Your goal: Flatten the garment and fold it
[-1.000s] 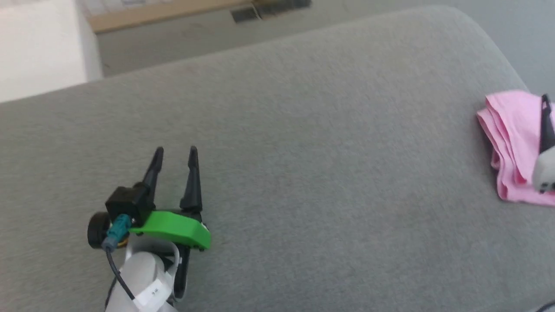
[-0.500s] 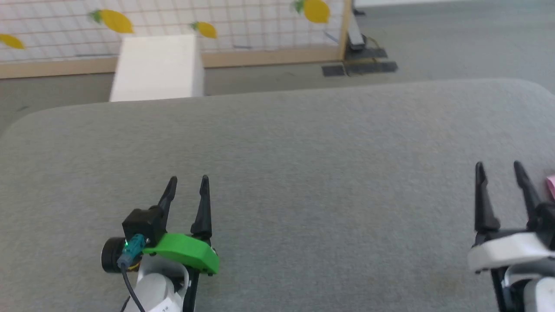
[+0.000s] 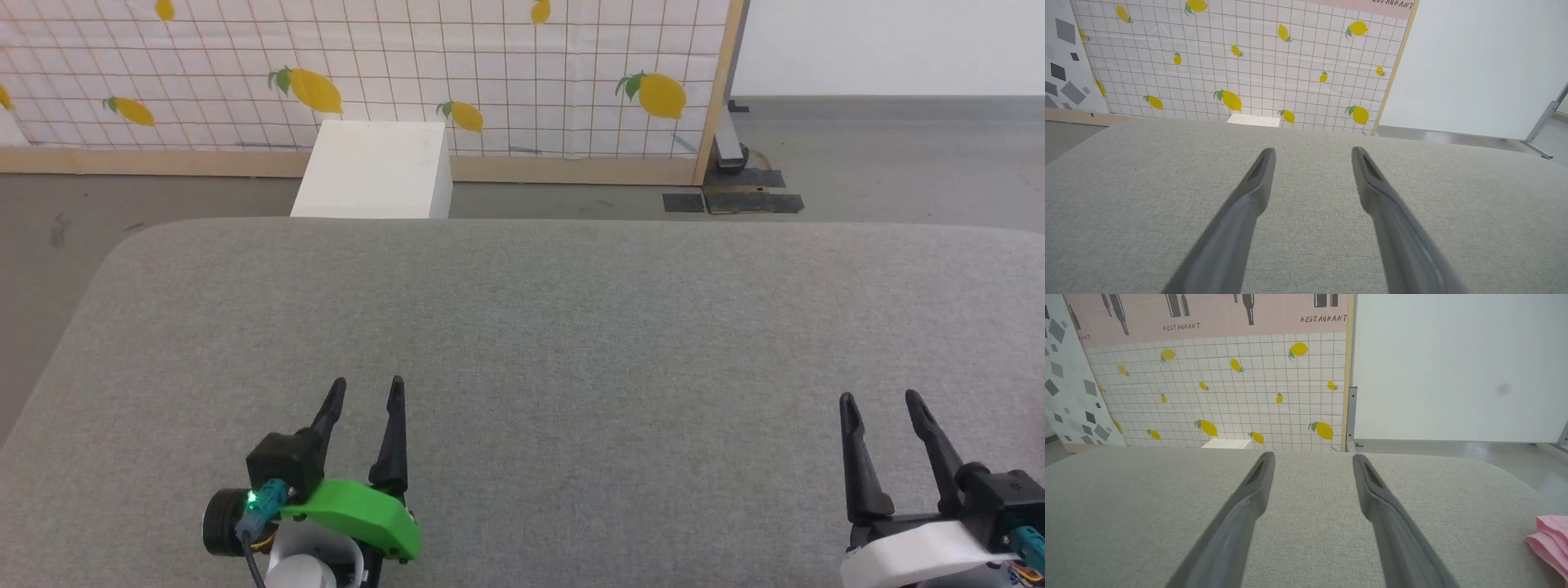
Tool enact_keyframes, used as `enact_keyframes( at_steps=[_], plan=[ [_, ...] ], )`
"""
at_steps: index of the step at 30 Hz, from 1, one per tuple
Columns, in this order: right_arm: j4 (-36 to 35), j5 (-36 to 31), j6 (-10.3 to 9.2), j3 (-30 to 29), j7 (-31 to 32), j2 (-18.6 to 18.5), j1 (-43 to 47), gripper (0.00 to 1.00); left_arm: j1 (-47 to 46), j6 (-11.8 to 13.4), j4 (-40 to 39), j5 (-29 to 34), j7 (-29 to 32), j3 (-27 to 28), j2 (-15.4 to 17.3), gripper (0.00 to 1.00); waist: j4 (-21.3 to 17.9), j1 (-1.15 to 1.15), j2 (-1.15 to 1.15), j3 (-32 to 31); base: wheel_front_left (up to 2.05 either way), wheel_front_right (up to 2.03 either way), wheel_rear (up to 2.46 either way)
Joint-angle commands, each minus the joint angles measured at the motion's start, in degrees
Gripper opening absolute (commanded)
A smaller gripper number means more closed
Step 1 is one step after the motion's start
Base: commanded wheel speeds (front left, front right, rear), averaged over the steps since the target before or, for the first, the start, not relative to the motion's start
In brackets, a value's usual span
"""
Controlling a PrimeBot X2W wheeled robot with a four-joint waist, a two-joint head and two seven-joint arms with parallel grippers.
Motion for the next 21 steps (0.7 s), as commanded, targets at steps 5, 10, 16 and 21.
enact_keyframes(
  at_steps=[5, 10, 16, 21],
  plan=[
    [0.39, 1.39, -0.10, 0.78, 0.38, 0.08, 0.62, 1.00, 1.03, 0.21, 0.09, -0.70, -0.22, -0.42, -0.32, 1.00, 0.14, 0.01, 0.00, -0.29, 0.00, 0.00, 0.00],
    [1.02, 1.71, -0.10, 0.89, 0.45, 0.09, 0.53, 1.00, 1.12, 0.56, 0.33, -1.09, -0.22, -0.90, -0.38, 1.00, 0.27, 0.01, 0.00, -0.51, 0.00, 0.00, 0.00],
    [1.04, 1.49, 0.00, 0.76, 0.48, 0.00, 0.03, 0.00, 0.28, 0.46, 0.31, -0.64, 0.04, -1.08, -0.15, 0.00, 0.31, 0.01, 0.00, -0.59, 0.00, 0.00, 0.00],
    [1.04, 1.48, 0.00, 0.72, 0.50, 0.00, 0.02, 0.00, 0.28, 0.46, 0.27, -0.61, 0.08, -1.06, -0.15, 0.00, 0.30, 0.01, 0.00, -0.58, 0.00, 0.00, 0.00]
  ],
)
